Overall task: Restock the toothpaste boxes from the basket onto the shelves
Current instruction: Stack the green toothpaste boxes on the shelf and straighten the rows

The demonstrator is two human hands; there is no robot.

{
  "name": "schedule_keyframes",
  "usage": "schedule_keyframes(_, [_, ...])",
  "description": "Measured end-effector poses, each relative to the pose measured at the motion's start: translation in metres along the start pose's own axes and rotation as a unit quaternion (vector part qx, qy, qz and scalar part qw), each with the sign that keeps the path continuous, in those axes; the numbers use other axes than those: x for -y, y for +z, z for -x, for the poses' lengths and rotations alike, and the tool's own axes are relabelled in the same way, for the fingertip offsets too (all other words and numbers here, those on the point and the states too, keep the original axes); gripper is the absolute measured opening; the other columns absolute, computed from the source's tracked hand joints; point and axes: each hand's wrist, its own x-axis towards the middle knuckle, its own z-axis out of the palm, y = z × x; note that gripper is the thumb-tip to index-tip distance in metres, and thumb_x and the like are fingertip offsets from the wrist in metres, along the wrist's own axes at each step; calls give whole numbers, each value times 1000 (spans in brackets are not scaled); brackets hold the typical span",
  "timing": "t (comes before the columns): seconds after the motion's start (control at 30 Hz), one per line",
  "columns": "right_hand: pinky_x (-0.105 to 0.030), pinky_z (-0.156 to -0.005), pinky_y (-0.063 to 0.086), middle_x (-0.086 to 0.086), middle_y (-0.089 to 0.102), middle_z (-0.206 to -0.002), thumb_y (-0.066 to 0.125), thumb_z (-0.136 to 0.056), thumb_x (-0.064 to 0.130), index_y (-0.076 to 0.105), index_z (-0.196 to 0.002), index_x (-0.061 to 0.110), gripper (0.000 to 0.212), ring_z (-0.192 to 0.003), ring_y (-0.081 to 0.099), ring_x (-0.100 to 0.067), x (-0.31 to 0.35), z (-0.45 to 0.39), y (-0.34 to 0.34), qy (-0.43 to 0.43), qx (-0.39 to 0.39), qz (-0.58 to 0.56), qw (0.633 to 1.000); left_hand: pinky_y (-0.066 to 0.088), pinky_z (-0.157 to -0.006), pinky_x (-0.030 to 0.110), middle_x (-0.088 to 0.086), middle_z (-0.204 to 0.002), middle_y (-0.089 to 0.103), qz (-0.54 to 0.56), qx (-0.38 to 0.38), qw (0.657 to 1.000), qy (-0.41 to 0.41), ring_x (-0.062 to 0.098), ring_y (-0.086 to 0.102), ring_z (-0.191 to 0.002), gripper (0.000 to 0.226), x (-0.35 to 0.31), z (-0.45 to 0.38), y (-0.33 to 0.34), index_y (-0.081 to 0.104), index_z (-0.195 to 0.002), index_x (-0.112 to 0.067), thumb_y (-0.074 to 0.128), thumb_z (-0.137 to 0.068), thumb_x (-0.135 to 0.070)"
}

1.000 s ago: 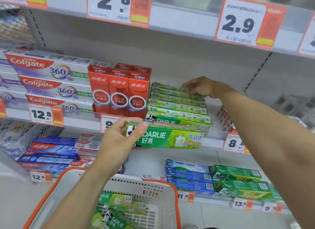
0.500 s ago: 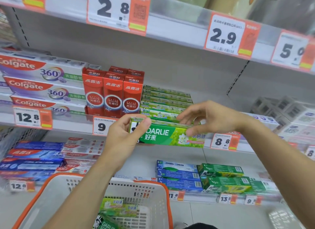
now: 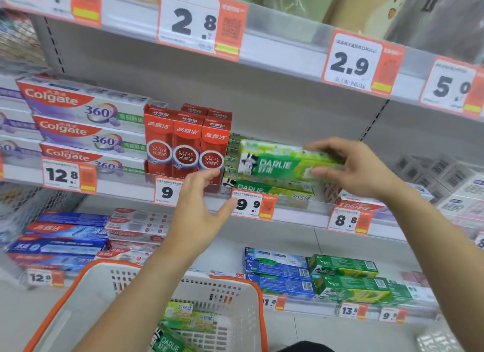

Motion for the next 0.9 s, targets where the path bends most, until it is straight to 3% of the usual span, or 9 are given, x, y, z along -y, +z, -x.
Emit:
schedule_keyframes(0.07, [-29, -97, 52, 10, 69, -114, 81, -83, 14, 64, -119, 28, 43, -101, 69, -12, -11, -26, -1, 23, -42, 22, 999, 35, -104, 24, -12, -128, 44, -77, 6, 996, 46, 1, 41, -118, 56, 4, 2, 5, 50, -135, -23, 75, -85, -29])
schedule_keyframes(0.17, [-12, -88, 49, 5, 66, -113, 81, -83, 15, 64, -125, 22, 46, -104, 65, -16, -32, -80, 8, 69, -54, 20, 996, 33, -111, 32, -9, -136, 41, -160, 44, 984, 69, 9, 36, -128, 59, 12, 7, 12, 46, -140, -23, 71, -88, -32])
schedule_keyframes(0.23, [-18, -95, 49, 3, 67, -117, 82, -82, 18, 65, -125, 22, 47, -110, 64, -17, -49, -112, 18, 75, -39, 28, 996, 31, -115, 35, -8, -141, 37, -190, 64, 977, 75, 12, 31, -135, 61, 18, 11, 15, 42, -144, -24, 68, -90, -35])
schedule_keyframes(0.33, [-37, -108, 46, 2, 67, -125, 85, -79, 25, 68, -123, 27, 47, -117, 62, -18, -71, -140, 34, 87, 0, 47, 995, 27, -116, 34, -10, -146, 31, -194, 73, 976, 65, 10, 24, -141, 62, 24, 15, 14, 37, -148, -28, 63, -92, -33])
schedule_keyframes(0.6, [-38, -108, 47, 2, 67, -126, 82, -82, 27, 66, -127, 29, 47, -117, 63, -18, -84, -149, 45, 97, 12, 49, 994, 32, -113, 36, -7, -148, 25, -210, 89, 972, 58, 12, 21, -143, 63, 30, 12, 15, 37, -148, -24, 64, -91, -30])
schedule_keyframes(0.73, [-33, -113, 37, -2, 51, -142, 79, -86, 30, 58, -136, 27, 54, -130, 48, -18, -65, -132, 49, 84, -30, 101, 991, 28, -114, 33, -8, -146, 26, -193, 92, 975, 61, 10, 20, -142, 61, 29, 12, 13, 38, -148, -25, 63, -92, -29])
schedule_keyframes(0.8, [-30, -106, 43, -2, 55, -133, 76, -88, 26, 62, -130, 24, 44, -118, 54, -15, -40, -111, 51, 59, -95, 107, 988, 27, -111, 30, -9, -144, 29, -175, 87, 979, 64, 8, 21, -140, 54, 27, 14, 9, 42, -143, -26, 62, -93, -28])
schedule_keyframes(0.9, [-18, -77, 51, 6, 71, -91, 71, -89, 13, 74, -96, 18, 9, -77, 63, -1, 13, -52, 67, -19, -140, 67, 988, 34, -99, 23, -13, -131, 39, -154, 86, 981, 77, 2, 34, -124, 34, 28, 21, -3, 51, -128, -27, 60, -95, -27])
